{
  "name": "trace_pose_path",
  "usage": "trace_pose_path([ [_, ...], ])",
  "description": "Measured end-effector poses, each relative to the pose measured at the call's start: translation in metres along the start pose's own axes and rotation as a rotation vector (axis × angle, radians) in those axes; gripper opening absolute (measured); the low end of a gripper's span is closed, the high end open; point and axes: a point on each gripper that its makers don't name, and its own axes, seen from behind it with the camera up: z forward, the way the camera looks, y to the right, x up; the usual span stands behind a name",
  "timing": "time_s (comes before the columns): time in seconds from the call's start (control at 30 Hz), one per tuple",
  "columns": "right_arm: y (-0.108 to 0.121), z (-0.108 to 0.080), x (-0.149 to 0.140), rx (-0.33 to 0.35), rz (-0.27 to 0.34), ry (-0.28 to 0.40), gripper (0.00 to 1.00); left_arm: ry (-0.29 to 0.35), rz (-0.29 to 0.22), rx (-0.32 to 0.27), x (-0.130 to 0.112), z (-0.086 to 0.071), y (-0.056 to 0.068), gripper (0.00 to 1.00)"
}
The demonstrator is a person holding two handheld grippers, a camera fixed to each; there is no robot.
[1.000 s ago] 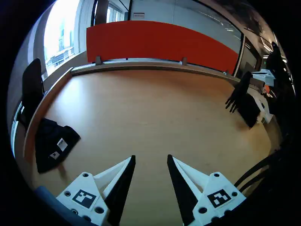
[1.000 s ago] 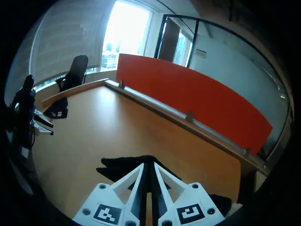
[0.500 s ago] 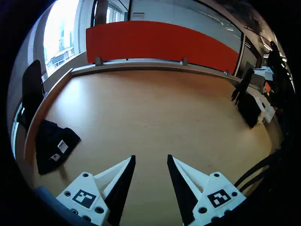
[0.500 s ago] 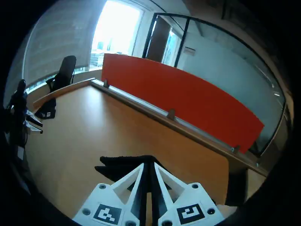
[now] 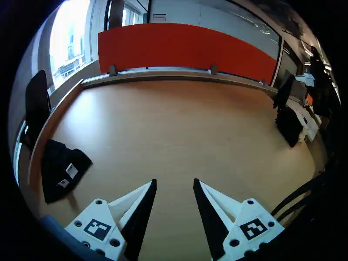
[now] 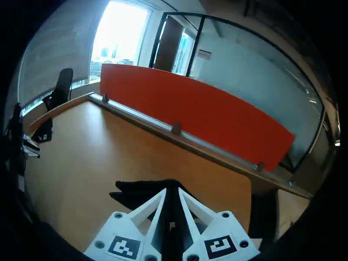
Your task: Fold towel
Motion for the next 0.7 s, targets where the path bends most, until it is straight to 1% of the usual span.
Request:
trace_pose_path([
  [0.3, 0.039, 0.004, -0.006, -0.040, 0.025, -0.017, 0.04, -0.002, -0.002, 0.013, 0.003, 0.000, 0.000, 0.61],
  [0.7, 0.082, 0.014, -0.018, -0.078, 0.043, -0.055, 0.04, -0.003, -0.013, 0.032, 0.006, -0.001, 0.002, 0.61],
])
